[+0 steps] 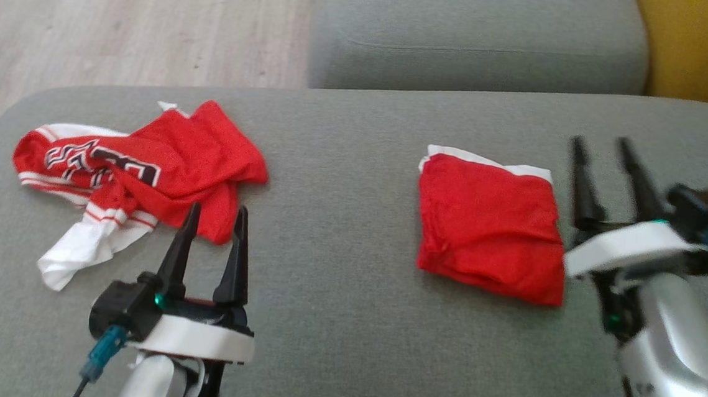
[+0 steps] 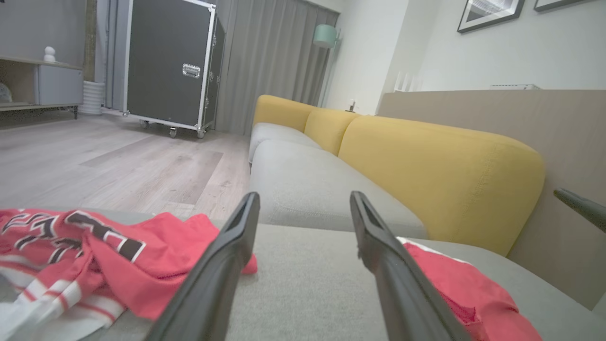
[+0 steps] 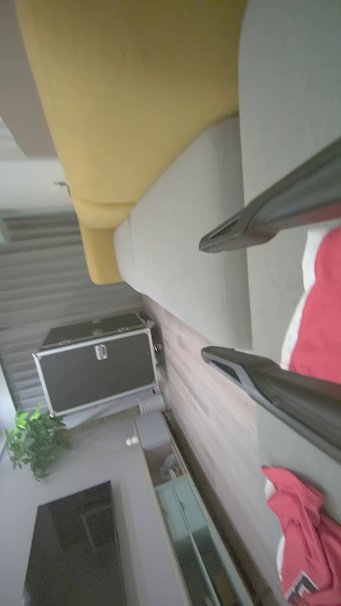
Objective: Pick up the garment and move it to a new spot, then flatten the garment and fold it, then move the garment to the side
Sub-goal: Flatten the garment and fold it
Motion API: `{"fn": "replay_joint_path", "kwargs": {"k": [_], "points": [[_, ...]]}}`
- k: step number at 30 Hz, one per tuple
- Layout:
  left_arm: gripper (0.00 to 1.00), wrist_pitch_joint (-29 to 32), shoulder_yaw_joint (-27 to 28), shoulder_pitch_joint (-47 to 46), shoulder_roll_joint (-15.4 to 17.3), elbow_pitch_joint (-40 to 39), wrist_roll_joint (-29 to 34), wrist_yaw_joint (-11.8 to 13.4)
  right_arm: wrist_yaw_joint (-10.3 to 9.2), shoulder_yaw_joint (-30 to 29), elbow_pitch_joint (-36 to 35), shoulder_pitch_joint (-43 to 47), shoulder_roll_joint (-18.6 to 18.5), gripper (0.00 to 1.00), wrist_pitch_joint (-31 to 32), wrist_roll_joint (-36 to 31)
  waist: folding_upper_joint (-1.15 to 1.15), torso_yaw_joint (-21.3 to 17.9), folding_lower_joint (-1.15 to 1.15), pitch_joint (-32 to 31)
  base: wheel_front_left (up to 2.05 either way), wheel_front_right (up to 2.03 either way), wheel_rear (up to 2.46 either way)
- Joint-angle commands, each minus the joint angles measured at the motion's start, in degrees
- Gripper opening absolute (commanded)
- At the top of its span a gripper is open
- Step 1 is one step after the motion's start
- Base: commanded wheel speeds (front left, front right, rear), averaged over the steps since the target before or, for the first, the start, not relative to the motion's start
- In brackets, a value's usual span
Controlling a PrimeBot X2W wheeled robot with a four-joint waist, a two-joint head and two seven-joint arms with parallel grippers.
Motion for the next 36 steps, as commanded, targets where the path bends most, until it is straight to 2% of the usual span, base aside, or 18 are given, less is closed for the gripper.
{"fn": "replay_joint_path", "kwargs": {"k": [1,4,8,14,21,22,29,36], "points": [[1.0,-0.55,1.98,-3.51,0.2,-2.69,-0.34,0.33,0.19,-2.52,-4.02,1.96,0.2,1.0,-0.75,-3.1,0.0,-1.09,0.0,0.0,0.0,0.0,0.0],[1.0,-0.55,1.79,-3.73,0.2,-2.97,-0.19,0.57,0.19,-9.03,-9.32,6.02,2.0,1.0,-0.75,-8.77,0.0,-2.22,0.0,0.22,0.0,0.0,0.0],[1.0,-0.55,1.78,-3.6,0.2,-2.55,-0.02,0.63,0.19,-13.57,-14.39,11.33,5.08,1.0,-0.75,-13.83,0.0,-3.5,0.0,0.58,0.0,0.0,0.0],[1.0,-0.55,1.8,-2.14,0.2,-1.52,-0.13,0.77,0.19,-15.95,-18.17,17.67,7.41,1.0,-0.75,-16.73,0.0,-3.88,0.0,1.17,0.0,0.0,0.0],[1.0,-0.55,0.62,-3.03,0.2,-1.64,-0.31,0.78,0.19,-15.31,-18.79,16.62,7.53,1.0,-0.75,-16.35,0.0,-2.36,0.0,3.3,0.0,0.0,0.0],[1.0,-0.55,0.36,-3.42,0.2,-1.77,-0.3,0.75,0.19,-15.3,-18.65,16.02,7.53,0.0,-0.75,-16.5,0.0,-1.92,0.0,3.9,0.0,0.0,0.0],[1.0,-0.55,-1.22,-5.87,0.2,-2.55,-0.59,0.89,0.19,-15.48,-14.17,9.69,7.53,0.0,-0.4,-19.46,0.0,1.63,0.0,8.55,0.0,0.0,0.0],[1.0,-0.55,-3.05,-8.45,0.2,-2.42,-0.8,0.97,0.19,-19.8,-0.91,-1.39,6.45,0.0,0.98,-22.31,0.0,5.68,0.0,13.71,0.0,0.0,0.0]]}}
